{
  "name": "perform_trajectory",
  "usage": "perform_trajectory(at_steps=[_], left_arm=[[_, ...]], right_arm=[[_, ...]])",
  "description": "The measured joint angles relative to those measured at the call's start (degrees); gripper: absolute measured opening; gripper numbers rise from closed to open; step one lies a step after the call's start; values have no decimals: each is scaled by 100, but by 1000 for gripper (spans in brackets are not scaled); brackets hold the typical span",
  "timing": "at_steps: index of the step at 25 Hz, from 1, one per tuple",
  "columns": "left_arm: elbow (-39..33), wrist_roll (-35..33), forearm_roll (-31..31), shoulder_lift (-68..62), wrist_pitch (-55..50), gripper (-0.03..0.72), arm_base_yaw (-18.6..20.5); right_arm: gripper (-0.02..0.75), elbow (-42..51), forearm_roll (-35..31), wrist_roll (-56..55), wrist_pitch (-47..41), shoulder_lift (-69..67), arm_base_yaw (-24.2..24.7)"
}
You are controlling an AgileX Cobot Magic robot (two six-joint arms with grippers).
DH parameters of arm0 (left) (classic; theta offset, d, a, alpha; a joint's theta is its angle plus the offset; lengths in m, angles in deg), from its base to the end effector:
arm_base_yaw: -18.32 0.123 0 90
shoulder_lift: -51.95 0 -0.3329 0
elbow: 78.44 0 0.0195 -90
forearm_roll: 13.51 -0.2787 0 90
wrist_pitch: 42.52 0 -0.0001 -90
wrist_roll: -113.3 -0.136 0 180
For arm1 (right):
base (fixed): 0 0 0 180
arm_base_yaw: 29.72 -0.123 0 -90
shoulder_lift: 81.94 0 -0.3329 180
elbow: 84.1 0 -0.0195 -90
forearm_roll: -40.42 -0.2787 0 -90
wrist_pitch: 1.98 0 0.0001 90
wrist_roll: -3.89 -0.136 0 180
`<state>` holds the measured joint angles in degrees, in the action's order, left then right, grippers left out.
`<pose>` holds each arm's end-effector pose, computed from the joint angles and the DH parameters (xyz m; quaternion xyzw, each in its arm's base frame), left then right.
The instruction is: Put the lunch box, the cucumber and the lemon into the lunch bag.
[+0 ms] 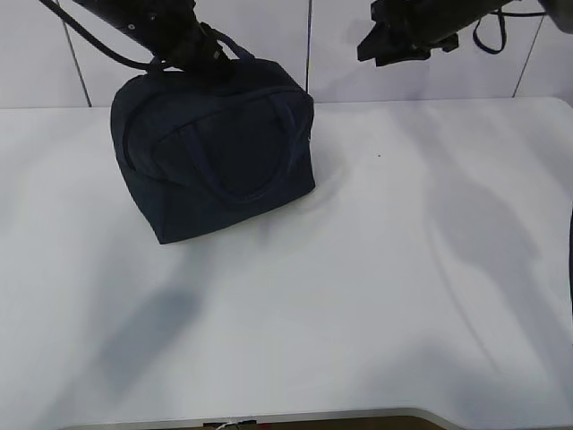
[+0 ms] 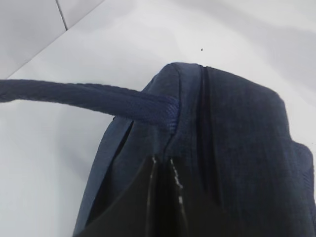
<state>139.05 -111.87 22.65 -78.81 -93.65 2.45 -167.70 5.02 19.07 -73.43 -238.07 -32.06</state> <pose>0.5379 -0.2179 0.2885 0.3635 0.8364 -0.2067 0.3544 0.6336 0.1007 0.2727 -0.1351 0.8959 0.2692 0.3267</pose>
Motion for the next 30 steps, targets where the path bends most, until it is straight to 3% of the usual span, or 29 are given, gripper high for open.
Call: perform_trajectory(at_steps=[4, 10, 15, 23, 30], left_arm=[[0, 0, -10, 0, 0, 15, 10], [0, 0, 0, 0, -31, 228, 10], [0, 0, -84, 39, -151, 281, 10], [0, 91, -946, 682, -411, 389, -2], [35, 771, -2064, 1293, -1481, 399, -2]], right_arm=[[308, 0, 266, 0, -30, 295, 0], [310, -12, 1080, 168, -52, 763, -8], [312, -22, 1590, 130, -65, 817, -2], [312, 103, 1393, 71, -86, 1074, -2], [313, 1412, 1423, 320, -86, 1995, -35]])
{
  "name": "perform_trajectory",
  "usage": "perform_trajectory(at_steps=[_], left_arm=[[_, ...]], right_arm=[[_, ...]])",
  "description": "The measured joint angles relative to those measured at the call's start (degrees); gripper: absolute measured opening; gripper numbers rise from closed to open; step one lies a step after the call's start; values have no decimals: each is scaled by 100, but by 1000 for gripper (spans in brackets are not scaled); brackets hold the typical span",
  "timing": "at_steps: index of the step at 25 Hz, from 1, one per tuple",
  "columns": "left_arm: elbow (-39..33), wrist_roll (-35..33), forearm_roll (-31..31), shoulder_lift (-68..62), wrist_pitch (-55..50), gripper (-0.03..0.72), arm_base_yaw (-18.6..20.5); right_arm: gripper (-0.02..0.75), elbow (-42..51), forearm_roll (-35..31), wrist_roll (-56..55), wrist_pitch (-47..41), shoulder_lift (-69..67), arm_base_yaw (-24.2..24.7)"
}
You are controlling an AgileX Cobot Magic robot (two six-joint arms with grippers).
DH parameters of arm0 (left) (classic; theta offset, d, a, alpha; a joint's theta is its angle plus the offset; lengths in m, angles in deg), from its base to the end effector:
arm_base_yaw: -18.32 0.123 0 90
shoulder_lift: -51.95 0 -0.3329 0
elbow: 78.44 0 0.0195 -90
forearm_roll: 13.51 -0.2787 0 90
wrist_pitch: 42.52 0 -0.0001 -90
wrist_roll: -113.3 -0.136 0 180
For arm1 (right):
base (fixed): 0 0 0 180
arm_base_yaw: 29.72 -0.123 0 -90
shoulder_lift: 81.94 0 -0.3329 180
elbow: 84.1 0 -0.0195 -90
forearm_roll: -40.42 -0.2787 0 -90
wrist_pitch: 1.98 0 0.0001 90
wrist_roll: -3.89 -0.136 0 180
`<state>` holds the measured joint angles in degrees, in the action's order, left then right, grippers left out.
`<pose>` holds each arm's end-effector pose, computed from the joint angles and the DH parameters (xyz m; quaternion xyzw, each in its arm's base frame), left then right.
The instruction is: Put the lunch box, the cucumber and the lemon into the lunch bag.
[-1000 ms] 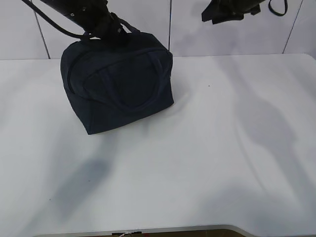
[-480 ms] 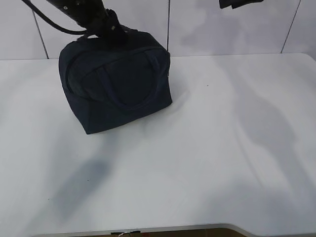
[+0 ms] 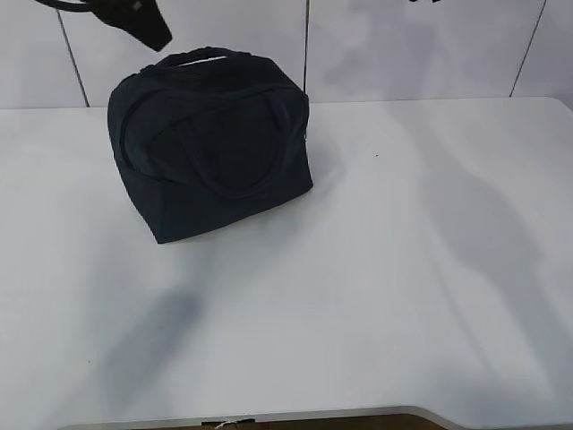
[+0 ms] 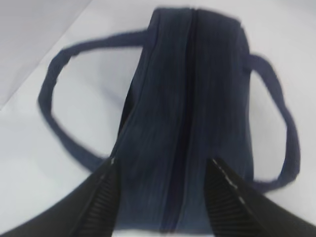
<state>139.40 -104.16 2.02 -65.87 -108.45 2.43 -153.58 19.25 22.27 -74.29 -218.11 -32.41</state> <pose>0.4735 -0.1694 0.3769 0.4105 0.8539 -0.0774 0.3104 0.5712 0.0737 0.3871 -0.1772 0.9036 0.1348 0.3661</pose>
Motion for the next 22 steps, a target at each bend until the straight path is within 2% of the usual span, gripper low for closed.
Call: perform_trajectory(at_steps=[5, 8, 11, 15, 22], left_arm=[[0, 796, -1282, 519, -504, 400, 0], [0, 1567, -1883, 910, -579, 400, 0], [-48, 2215, -1966, 1313, -578, 400, 158], [-431, 2583, -1966, 1904, -581, 400, 410], [-1982, 2670, -1945, 3241, -595, 400, 473]], right_arm=[[312, 1286, 243, 185, 0, 971, -7], [313, 1798, 292, 207, 0, 1557, -7], [313, 2134, 297, 207, 0, 2064, -7], [313, 2481, 310, 218, -4, 2682, -7], [313, 3309, 310, 250, -4, 3826, -7]])
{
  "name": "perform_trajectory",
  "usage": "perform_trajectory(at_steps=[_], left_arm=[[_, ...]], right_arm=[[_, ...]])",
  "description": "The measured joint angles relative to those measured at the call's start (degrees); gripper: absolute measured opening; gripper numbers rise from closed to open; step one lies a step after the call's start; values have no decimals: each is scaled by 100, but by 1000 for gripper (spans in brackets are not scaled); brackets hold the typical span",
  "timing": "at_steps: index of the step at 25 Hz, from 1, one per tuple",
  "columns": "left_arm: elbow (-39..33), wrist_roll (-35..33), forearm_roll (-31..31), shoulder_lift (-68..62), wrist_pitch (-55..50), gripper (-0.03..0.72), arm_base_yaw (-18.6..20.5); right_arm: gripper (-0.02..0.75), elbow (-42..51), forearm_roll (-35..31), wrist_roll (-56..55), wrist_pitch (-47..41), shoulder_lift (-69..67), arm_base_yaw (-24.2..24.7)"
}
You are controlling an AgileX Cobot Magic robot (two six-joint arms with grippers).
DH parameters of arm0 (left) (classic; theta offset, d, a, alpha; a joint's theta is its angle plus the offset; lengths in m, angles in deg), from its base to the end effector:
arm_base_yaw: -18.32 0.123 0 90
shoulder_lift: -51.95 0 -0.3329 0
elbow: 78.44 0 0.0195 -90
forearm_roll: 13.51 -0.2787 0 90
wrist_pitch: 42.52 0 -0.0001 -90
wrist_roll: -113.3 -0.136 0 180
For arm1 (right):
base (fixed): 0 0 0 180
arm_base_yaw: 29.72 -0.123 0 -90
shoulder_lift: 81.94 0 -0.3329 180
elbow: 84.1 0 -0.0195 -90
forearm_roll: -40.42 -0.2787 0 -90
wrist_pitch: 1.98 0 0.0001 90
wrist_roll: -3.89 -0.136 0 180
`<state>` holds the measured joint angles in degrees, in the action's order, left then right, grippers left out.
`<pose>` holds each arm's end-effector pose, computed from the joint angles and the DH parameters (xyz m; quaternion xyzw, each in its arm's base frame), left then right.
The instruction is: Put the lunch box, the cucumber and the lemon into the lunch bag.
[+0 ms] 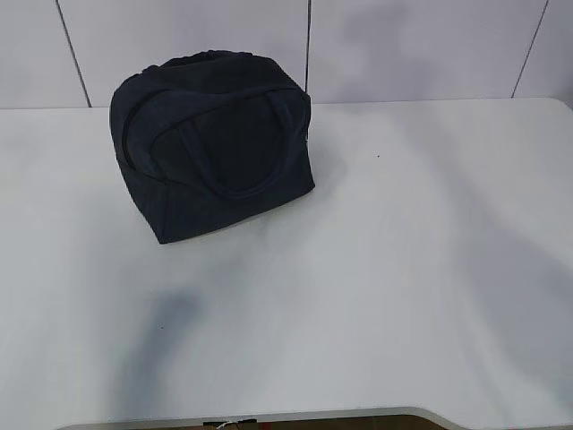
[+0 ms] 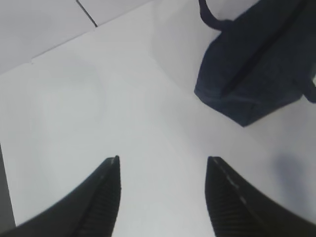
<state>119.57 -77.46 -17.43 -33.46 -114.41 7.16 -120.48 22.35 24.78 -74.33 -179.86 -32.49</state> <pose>0.3075 -0.0517 0.4771 0.1768 0.9202 0.0330 0.3477 0.3741 0.0584 0.5139 -0.2008 0.8864 0.0935 0.4065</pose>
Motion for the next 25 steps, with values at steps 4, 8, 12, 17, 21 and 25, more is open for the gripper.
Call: perform_trajectory(at_steps=[4, 8, 12, 17, 21, 25], left_arm=[[-939, 124, 0, 981, 19, 400, 0], [-1554, 227, 0, 1969, 199, 400, 0], [-1998, 319, 0, 2695, 315, 400, 0], [-2582, 499, 0, 3504, 328, 400, 0], [-3150, 773, 0, 4096, 482, 400, 0], [-3676, 1026, 37, 4767, 692, 417, 0]], right_arm=[[313, 692, 0, 44, -9, 595, 0], [313, 1317, 0, 89, -9, 1172, 0], [313, 1938, 0, 109, -9, 1742, 0], [313, 2979, 0, 231, -9, 2603, 0], [314, 3886, 0, 358, 40, 3357, 0], [370, 4584, 0, 482, 84, 3974, 0]])
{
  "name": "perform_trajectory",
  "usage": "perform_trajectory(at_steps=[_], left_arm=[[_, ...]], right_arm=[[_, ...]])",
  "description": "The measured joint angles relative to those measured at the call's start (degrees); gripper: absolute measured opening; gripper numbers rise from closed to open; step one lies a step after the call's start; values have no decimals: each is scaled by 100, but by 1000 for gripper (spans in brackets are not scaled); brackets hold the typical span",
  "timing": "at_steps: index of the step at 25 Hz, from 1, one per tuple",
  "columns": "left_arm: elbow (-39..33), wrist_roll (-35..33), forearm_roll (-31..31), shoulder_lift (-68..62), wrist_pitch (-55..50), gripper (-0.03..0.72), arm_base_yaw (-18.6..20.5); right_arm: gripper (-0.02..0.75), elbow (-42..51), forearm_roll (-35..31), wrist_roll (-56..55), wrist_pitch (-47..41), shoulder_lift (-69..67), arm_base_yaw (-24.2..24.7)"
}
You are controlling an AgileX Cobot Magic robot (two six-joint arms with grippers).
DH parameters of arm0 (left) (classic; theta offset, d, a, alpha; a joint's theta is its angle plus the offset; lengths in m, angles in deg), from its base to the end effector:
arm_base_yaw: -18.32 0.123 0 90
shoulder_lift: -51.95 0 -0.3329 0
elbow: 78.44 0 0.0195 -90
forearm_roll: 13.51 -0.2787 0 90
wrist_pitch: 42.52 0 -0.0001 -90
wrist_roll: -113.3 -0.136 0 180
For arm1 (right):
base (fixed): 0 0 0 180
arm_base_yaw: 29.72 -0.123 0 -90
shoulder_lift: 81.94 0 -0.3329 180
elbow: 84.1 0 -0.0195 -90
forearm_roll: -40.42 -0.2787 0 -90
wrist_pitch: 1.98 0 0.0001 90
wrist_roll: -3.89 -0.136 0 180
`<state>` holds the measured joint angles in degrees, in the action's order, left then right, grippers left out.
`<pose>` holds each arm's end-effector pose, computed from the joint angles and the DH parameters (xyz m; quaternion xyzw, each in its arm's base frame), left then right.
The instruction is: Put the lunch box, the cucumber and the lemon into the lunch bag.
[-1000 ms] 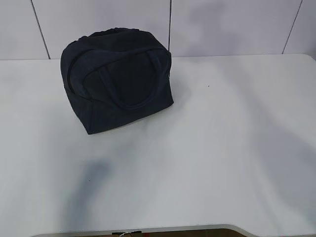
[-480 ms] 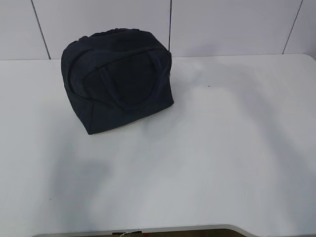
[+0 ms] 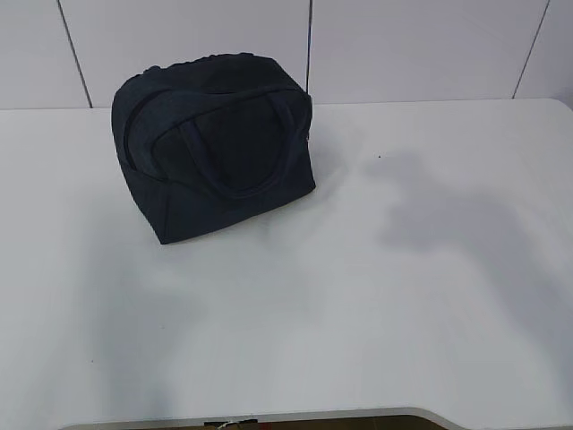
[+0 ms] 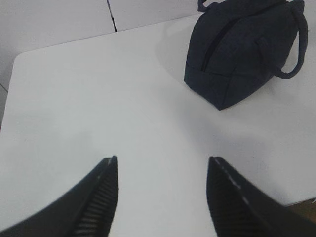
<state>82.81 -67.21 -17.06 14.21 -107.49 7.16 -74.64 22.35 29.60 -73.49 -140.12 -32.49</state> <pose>0.0743 -0.0069 0.4260 0.0864 0.8676 -0.0146 0.4894 0.1591 0.0478 0.4329 -0.2328 0.8958 0.0853 0.3690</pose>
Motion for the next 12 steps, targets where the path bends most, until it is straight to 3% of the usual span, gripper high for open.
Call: perform_trajectory(at_steps=[5, 12], left_arm=[[-462, 50, 216, 493, 35, 467, 0], [-1067, 50, 456, 944, 8, 473, 0]], right_arm=[[549, 438, 0, -6, 35, 539, -14], [581, 912, 37, -141, 175, 1099, -14]])
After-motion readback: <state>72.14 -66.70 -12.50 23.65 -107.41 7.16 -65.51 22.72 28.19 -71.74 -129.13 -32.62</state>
